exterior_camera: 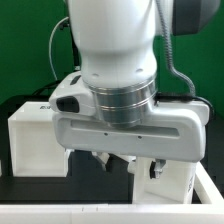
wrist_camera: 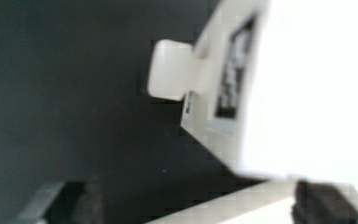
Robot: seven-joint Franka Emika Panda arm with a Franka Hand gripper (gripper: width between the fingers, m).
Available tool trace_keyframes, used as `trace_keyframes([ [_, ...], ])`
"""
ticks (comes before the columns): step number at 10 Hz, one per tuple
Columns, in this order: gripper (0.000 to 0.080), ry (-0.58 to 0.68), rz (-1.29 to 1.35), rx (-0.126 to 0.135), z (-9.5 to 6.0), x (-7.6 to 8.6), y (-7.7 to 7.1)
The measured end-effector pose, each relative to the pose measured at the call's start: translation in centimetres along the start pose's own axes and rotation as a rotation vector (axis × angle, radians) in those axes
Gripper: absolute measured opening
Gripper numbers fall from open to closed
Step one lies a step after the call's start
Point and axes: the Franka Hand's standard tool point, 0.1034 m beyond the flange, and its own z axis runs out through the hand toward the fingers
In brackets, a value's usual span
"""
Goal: Assemble drawer
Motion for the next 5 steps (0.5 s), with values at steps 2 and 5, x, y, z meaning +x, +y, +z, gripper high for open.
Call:
trace_keyframes([
  [2, 0.0646, 0.003, 0.133, 0.000, 0.07, -0.10, -0.43],
  [5, 0.0649, -0.090, 0.247, 0.056, 0.75, -0.87, 0.12],
])
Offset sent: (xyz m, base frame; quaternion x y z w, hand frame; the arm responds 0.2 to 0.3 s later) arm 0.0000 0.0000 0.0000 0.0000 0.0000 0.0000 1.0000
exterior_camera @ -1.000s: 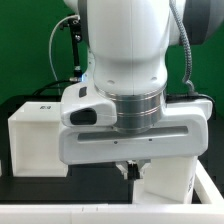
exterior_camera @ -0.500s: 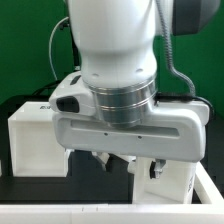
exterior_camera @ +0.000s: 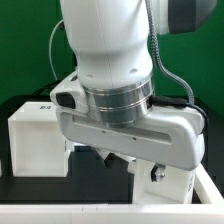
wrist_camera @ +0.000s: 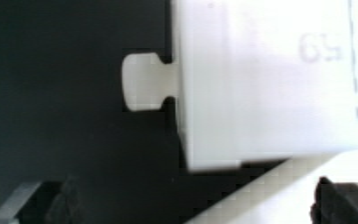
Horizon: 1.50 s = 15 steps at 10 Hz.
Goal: Assemble drawer
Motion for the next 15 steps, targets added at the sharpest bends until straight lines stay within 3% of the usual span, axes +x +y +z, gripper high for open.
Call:
trace_keyframes([
  [3, 0.0649, -0.092, 0.043, 0.020, 1.1, -0.7, 1.2],
  [5, 0.0649, -0.297, 0.071, -0.001, 1.9, -1.6, 2.7],
  [7, 0.0649, -0.373, 0.055, -0.027, 2.0, -1.3, 2.6],
  [8, 0.0649, -0.361, 0.054, -0.022, 2.1, -1.0, 2.4],
  [9, 0.0519, -0.359, 0.054, -0.021, 2.1, -1.0, 2.4],
  [10, 0.0519, -0.359, 0.054, -0.021, 2.1, -1.0, 2.4],
  [12, 0.0217, -0.360, 0.054, -0.022, 2.1, -1.0, 2.4],
  [13, 0.0217, -0.360, 0.054, -0.022, 2.1, -1.0, 2.4],
  [14, 0.0084, -0.358, 0.053, -0.022, 2.1, -1.0, 2.4],
  [15, 0.0027, -0.356, 0.049, -0.023, 2.0, -1.1, 2.2],
])
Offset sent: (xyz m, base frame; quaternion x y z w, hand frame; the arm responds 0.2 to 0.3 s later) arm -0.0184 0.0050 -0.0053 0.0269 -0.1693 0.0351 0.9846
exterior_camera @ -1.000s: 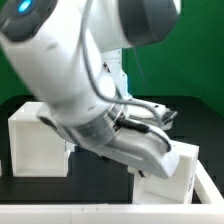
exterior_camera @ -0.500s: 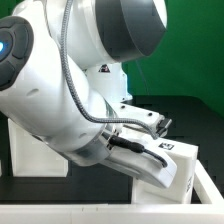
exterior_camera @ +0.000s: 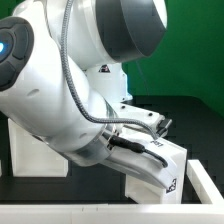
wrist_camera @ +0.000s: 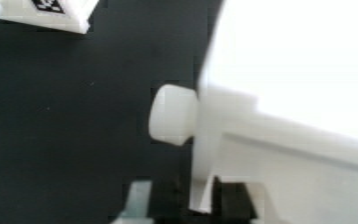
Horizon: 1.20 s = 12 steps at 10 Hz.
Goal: Assemble drawer
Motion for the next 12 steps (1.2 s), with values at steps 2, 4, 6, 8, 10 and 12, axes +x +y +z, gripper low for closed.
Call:
trace_keyframes([
  [2, 0.0007, 0.004, -0.005, -0.001, -0.2, -0.3, -0.3],
  [4, 0.0002, 0.006, -0.007, -0.001, -0.3, -0.4, -0.4],
  [6, 0.0001, 0.013, -0.012, 0.001, -0.6, -0.5, -0.6],
  [8, 0.0019, 0.010, -0.010, 0.000, -0.5, -0.4, -0.5],
  [10, 0.0353, -0.043, 0.081, 0.081, -1.1, -0.2, 0.2],
  [12, 0.0536, -0.075, 0.122, 0.149, -1.8, 0.4, 1.1],
])
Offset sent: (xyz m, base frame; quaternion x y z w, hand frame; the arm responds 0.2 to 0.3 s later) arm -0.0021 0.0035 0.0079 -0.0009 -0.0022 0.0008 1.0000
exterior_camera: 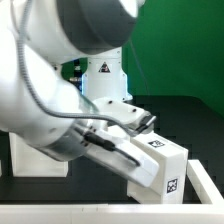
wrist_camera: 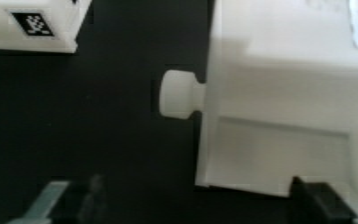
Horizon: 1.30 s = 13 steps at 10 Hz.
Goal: Assemble drawer
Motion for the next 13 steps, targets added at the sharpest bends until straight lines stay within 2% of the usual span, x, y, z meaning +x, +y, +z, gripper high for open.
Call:
trace_keyframes([
  [1, 0.0617, -0.035, 0.019, 0.038, 0.3, -0.2, 0.3],
  [2, 0.0617, -0.037, 0.026, 0.041, 0.7, -0.4, 0.6],
  [5, 0.0648, -0.046, 0.030, 0.026, 2.4, -2.6, 0.8],
  [8, 0.0649, -0.060, 0.026, 0.006, 3.7, -3.5, 0.1],
  [9, 0.0638, -0.059, 0.027, 0.008, 3.6, -3.4, 0.2],
  [10, 0.0449, -0.058, 0.028, 0.009, 3.6, -3.4, 0.2],
  [11, 0.0449, -0.058, 0.028, 0.009, 3.6, -3.4, 0.2],
  [12, 0.0255, -0.058, 0.028, 0.009, 3.6, -3.4, 0.2],
  [13, 0.0255, -0.058, 0.028, 0.009, 3.6, -3.4, 0.2],
])
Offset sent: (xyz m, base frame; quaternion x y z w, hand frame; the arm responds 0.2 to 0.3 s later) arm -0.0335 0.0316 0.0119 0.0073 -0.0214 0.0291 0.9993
